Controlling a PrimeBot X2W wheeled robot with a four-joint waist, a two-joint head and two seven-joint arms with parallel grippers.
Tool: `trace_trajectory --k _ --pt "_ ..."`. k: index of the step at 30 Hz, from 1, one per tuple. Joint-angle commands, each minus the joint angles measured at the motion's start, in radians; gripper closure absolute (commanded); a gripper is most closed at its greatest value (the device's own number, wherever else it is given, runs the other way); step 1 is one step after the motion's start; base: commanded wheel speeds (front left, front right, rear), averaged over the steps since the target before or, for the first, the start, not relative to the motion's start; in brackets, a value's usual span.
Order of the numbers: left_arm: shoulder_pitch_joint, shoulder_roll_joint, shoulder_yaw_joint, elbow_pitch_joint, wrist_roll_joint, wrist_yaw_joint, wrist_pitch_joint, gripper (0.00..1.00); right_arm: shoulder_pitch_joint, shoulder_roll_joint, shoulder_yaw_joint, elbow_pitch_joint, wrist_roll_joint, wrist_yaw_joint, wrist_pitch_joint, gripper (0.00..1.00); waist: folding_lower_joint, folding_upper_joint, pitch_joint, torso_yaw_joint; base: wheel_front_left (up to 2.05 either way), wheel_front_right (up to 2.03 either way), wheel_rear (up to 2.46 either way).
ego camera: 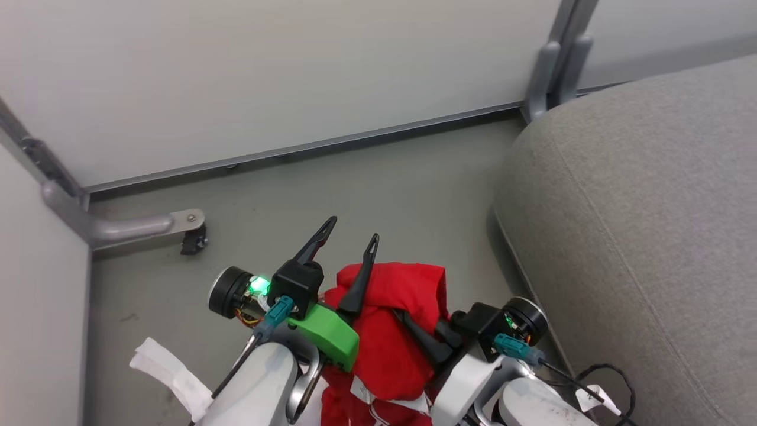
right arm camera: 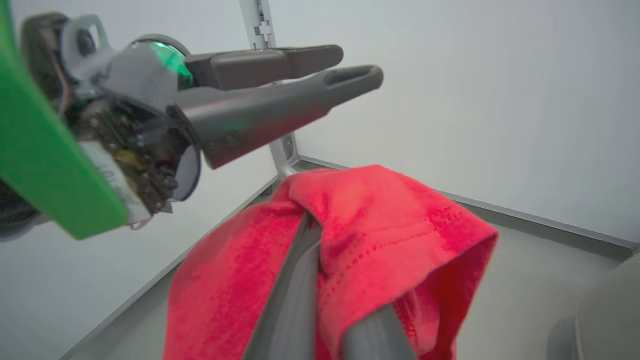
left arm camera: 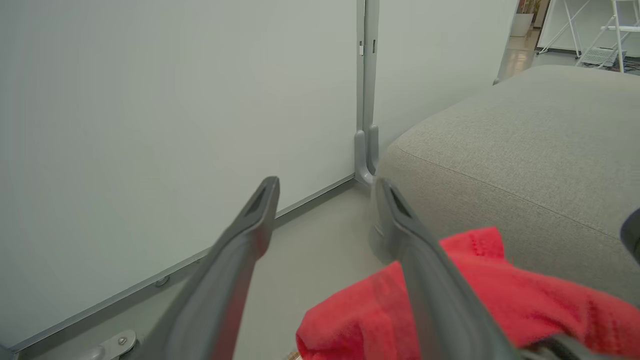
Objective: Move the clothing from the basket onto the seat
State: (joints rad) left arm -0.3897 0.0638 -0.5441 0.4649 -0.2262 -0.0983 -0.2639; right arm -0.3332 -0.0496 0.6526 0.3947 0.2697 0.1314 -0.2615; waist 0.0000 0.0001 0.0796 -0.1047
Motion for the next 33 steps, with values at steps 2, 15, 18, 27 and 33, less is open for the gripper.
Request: trace_trajectory --k 2,15,18,27,33 --pt "0.025 0.010 0.026 0.001 0.027 -0.001 -0.001 0.00 0.027 -0.003 -0.016 -0.021 -0.007 -0.001 -0.005 1.00 0.0000 -0.0001 -0.002 -0.206 0.00 0.00 0.00" --pt "0.054 -0.006 0.047 -0.018 0.074 -0.022 -0.001 0.00 0.133 -0.001 -0.138 -0.118 -0.047 -0.001 -0.005 1.00 0.0000 -0.0001 0.021 -0.440 0.00 0.00 0.00" --pt "0.038 -0.007 0.023 -0.009 0.073 -0.027 -0.001 0.00 0.158 -0.002 -0.193 -0.160 -0.063 -0.001 -0.005 1.00 0.0000 -0.0001 0.031 -0.448 0.00 0.00 0.00" --pt "0.019 -0.003 -0.024 -0.001 0.058 -0.033 -0.001 0.00 0.136 -0.014 -0.273 -0.211 -0.135 -0.001 -0.005 1.00 0.0000 -0.0001 0.077 -0.454 0.05 0.05 0.05" --pt "0.016 0.050 -0.042 -0.033 0.064 -0.033 -0.001 0.00 -0.002 -0.087 -0.314 -0.220 -0.184 -0.001 -0.005 1.00 0.0000 -0.0001 0.145 -0.454 0.00 0.00 0.00"
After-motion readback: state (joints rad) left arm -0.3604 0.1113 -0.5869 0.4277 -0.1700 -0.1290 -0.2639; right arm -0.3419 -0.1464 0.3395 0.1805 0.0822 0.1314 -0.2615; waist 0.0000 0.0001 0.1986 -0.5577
